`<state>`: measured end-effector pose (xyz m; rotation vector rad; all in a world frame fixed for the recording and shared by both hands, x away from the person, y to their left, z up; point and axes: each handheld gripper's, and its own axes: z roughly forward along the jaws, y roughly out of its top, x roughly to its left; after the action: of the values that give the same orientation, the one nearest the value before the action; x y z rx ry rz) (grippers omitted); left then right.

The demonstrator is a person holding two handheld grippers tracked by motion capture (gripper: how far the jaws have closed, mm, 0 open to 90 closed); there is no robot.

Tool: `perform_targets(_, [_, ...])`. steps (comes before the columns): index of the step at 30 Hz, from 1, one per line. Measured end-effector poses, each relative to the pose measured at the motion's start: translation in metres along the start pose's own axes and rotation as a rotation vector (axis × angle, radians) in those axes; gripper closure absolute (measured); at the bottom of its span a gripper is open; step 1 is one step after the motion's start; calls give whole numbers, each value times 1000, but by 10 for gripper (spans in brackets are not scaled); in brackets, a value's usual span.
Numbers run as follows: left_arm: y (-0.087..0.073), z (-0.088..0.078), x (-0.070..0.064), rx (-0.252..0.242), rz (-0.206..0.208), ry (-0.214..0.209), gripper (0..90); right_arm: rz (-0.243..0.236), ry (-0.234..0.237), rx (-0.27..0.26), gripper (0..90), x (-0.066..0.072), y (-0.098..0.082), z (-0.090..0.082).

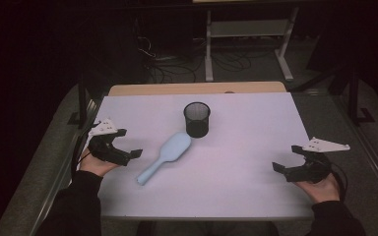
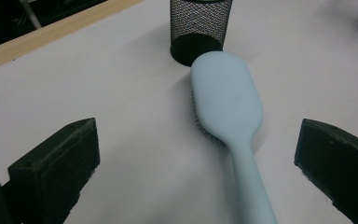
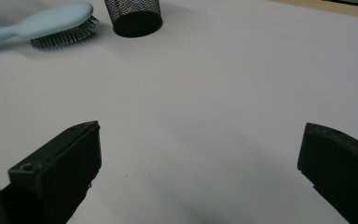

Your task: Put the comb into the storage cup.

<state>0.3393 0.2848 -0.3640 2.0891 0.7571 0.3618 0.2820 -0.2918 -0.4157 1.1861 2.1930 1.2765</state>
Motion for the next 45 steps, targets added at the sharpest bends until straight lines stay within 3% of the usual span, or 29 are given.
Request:
perform_targets(8, [9, 14, 0, 43, 40, 0, 0, 1, 4, 8, 0, 0, -1, 1])
perform_targets(25, [27, 33, -10, 50, 77, -63, 0, 0, 12, 5, 0, 0, -1, -1])
perform_targets(45, [29, 65, -21, 156, 94, -116, 0, -9, 20, 21, 0, 1, -1, 1])
